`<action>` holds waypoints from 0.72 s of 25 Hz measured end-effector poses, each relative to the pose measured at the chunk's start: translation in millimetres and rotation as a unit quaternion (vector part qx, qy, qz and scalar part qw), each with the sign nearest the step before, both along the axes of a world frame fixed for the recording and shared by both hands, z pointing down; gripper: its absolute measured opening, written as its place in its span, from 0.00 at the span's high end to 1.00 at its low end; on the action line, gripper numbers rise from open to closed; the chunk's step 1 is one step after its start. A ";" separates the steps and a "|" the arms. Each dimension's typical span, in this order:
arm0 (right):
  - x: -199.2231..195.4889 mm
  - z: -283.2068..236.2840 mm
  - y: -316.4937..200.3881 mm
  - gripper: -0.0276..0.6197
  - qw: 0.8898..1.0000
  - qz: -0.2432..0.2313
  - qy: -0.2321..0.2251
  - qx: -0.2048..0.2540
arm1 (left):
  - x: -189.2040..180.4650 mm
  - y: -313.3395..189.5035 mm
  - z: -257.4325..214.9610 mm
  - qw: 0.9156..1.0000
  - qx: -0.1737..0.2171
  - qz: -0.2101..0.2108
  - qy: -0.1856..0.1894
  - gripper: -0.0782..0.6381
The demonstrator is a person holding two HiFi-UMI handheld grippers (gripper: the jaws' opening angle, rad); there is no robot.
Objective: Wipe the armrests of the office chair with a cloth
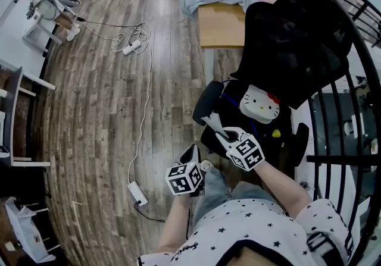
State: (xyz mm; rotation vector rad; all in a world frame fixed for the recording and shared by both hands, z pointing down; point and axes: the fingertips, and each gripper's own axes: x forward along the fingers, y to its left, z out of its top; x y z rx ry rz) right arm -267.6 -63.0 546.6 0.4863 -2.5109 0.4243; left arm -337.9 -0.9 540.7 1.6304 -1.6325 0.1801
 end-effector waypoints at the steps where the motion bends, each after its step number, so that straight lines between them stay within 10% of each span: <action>1: 10.3 -7.4 2.5 0.92 1.000 0.006 -0.007 0.004 | 5.0 1.5 -3.6 1.000 0.003 -0.001 -0.004 0.89; 18: 184.6 -89.4 65.4 0.92 0.993 0.065 -0.076 0.057 | 138.5 43.2 -59.4 0.997 0.066 -0.016 -0.028 0.89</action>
